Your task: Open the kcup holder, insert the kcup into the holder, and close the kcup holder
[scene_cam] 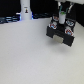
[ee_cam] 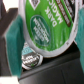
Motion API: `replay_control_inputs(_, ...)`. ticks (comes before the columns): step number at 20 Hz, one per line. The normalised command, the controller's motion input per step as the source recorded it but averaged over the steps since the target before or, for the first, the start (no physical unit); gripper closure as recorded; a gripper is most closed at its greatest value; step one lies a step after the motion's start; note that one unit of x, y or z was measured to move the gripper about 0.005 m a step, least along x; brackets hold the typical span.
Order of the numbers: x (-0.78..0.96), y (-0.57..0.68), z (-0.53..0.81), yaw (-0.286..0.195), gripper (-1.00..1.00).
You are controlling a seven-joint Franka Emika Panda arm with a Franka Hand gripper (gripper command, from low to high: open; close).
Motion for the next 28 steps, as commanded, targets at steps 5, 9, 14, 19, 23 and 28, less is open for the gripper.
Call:
replay_control_inputs(5,0.24,0.09,-0.03,0.0,1.0)
replay_control_inputs(9,0.04,0.04,-0.15,0.019,1.0)
replay_control_inputs(14,-0.04,0.0,-0.11,0.033,1.0)
replay_control_inputs(19,-0.03,-0.07,0.04,0.018,1.0)
replay_control_inputs(23,-0.06,-0.05,0.2,0.0,1.0)
replay_control_inputs(28,0.07,0.0,-0.15,0.002,1.0)
